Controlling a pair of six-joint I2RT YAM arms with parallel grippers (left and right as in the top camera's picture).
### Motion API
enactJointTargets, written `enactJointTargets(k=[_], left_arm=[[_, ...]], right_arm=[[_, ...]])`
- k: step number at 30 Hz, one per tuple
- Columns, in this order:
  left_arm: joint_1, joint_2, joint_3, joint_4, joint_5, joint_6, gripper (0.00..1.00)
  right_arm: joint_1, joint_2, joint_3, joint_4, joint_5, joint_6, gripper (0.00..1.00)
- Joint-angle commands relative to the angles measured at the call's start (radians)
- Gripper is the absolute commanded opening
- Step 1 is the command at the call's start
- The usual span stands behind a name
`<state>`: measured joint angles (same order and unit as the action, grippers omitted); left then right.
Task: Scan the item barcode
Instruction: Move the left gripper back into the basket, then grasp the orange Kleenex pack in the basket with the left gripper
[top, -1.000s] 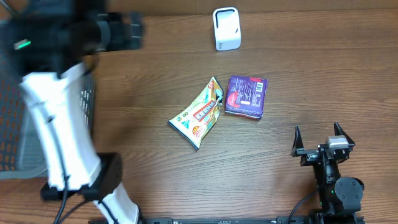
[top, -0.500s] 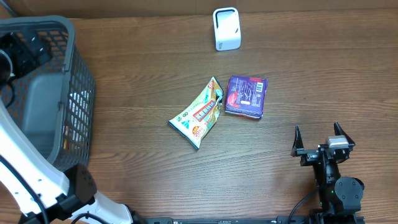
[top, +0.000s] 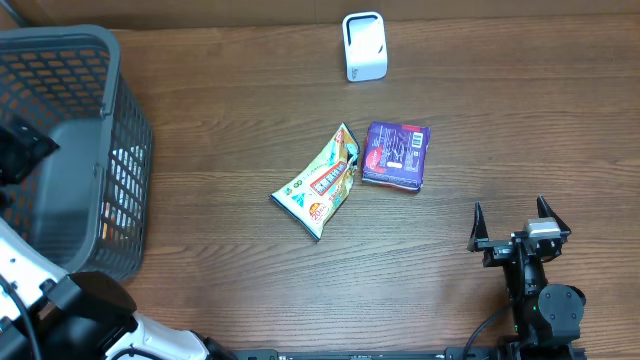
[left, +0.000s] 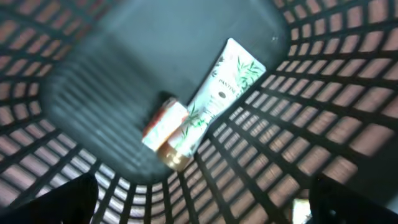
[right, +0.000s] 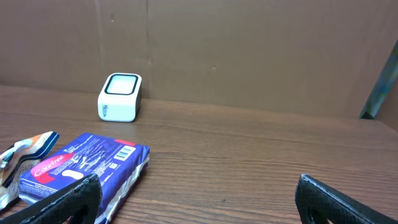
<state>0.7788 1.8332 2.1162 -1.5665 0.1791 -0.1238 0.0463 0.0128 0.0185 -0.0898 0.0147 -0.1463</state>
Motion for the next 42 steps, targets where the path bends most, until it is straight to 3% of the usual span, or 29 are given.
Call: enactJointTargets(k=[1,12,19,22,27,35,42], left_arm=[[-0.006,-0.007,-0.134,0.08,-0.006,0.035,1.0],[-0.005,-0.007,-0.435,0.304,-0.138,0.103,0.95],[-0.006,-0.006,-0.654,0.475,-0.138,0.129,0.72],[-0.006,-0.006,-0.724,0.542,-0.135,0.129,0.68],[-0.007,-0.006,-0.792,0.638,-0.135,0.129,0.6],[-0.007,-0.006,-0.842,0.703,-0.109,0.207,0.58],[-0.007,-0.006,-0.858,0.711,-0.108,0.207,0.34]], right_arm=[[-0.002,-0.01,-0.011,0.006,-0.001,-0.004,1.0],[-0.002,-0.01,-0.011,0.006,-0.001,-0.004,1.0],[-0.002,-0.01,-0.011,0.006,-0.001,-0.004,1.0],[-0.002,-0.01,-0.011,0.006,-0.001,-0.004,1.0],[-0.002,-0.01,-0.011,0.006,-0.001,-0.004,1.0],[-0.002,-0.01,-0.011,0.006,-0.001,-0.004,1.0],[-0.002,-0.01,-0.011,0.006,-0.001,-0.004,1.0]])
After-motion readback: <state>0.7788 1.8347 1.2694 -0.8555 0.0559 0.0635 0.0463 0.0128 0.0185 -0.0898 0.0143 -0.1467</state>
